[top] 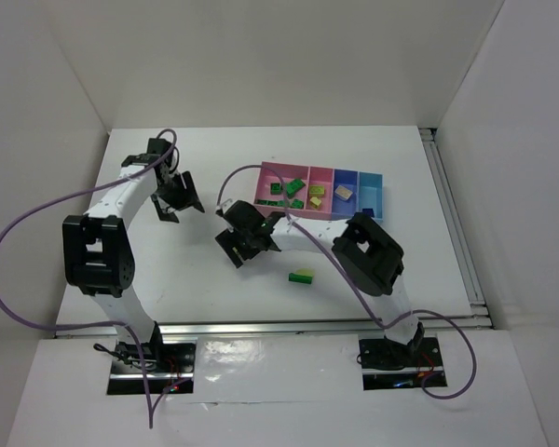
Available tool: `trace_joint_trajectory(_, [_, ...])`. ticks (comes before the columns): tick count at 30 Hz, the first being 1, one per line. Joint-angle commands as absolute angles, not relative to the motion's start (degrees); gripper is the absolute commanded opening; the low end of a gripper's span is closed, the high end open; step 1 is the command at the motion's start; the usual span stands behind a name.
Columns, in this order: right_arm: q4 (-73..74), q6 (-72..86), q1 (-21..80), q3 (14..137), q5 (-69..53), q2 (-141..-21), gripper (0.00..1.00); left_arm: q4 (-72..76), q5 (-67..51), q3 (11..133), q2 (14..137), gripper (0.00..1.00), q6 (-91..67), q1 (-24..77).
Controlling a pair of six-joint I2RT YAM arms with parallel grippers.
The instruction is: Sort the legos into containers by color
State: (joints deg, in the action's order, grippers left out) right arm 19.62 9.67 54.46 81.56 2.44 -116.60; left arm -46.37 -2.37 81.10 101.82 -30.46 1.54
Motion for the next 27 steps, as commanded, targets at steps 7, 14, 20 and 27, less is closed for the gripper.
trace_joint_trajectory(7, [14.0,8.2,54.3,88.1,6.0,-123.5,0.59,-46.8,-6.2,79.7,98.4,0.77,-30.8,2.4])
trace_joint_trajectory(14, [17.1,9.4,53.4,87.4,9.1,-115.0,0.27,-46.2,-6.8,79.2,98.4,0.77,-30.3,2.4])
trace_joint_trajectory(20, [19.5,16.5,45.1,77.7,14.4,-99.2,0.27,-44.4,-8.0,78.1,98.4,0.76,-30.3,2.4])
trace_joint_trajectory(27, [24.7,24.1,31.4,76.7,20.5,-96.2,0.29,-43.8,-9.0,78.1,99.0,0.76,-29.8,4.0])
